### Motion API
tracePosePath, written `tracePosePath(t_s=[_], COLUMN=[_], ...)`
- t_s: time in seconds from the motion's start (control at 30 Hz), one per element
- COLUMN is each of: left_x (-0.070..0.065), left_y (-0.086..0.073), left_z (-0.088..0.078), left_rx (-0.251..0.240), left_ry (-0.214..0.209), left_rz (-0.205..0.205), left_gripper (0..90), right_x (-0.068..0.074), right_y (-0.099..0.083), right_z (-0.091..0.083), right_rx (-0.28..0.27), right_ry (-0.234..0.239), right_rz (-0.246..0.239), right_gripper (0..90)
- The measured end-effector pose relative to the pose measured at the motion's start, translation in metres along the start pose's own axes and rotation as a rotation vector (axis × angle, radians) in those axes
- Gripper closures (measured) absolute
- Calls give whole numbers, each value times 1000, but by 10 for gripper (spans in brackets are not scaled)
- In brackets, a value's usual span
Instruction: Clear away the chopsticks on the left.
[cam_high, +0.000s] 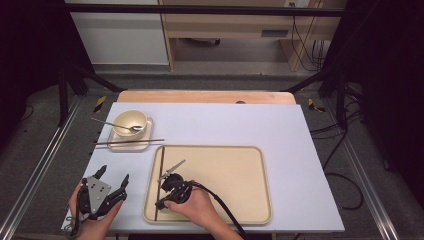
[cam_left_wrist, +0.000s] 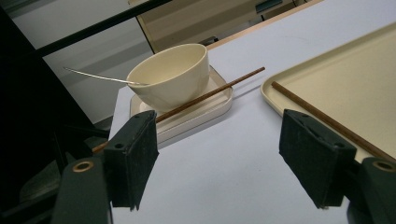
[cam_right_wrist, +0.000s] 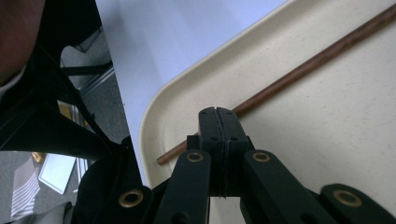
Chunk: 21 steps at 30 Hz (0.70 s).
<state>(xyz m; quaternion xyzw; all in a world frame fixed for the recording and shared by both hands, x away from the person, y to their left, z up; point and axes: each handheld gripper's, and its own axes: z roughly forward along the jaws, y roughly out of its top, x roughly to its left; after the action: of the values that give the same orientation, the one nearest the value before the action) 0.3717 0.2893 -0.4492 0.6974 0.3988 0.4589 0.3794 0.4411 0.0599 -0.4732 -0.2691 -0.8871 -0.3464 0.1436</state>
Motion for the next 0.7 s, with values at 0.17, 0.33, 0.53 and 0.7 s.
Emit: tracePosePath(t_s=[0.17,0.33,0.53,0.7], left_x=[0,-1,0,0], left_y=[0,0,-2,-2], left_z=[1,1,2,3], left_rx=[4,7,17,23], left_ry=[-3,-2,4,4], left_rz=[1,6,7,10], left_gripper=[279,279,279,279], right_x=[-6,-20,-30,-35], right_y=[-2,-8,-17,-24], right_z=[-11,-30,-47,-52], right_rx=[-39,-97,-125,-102], right_ry=[-14,-53,-86,-115], right_rz=[6,9,36,46], right_gripper=[900,900,900,900])
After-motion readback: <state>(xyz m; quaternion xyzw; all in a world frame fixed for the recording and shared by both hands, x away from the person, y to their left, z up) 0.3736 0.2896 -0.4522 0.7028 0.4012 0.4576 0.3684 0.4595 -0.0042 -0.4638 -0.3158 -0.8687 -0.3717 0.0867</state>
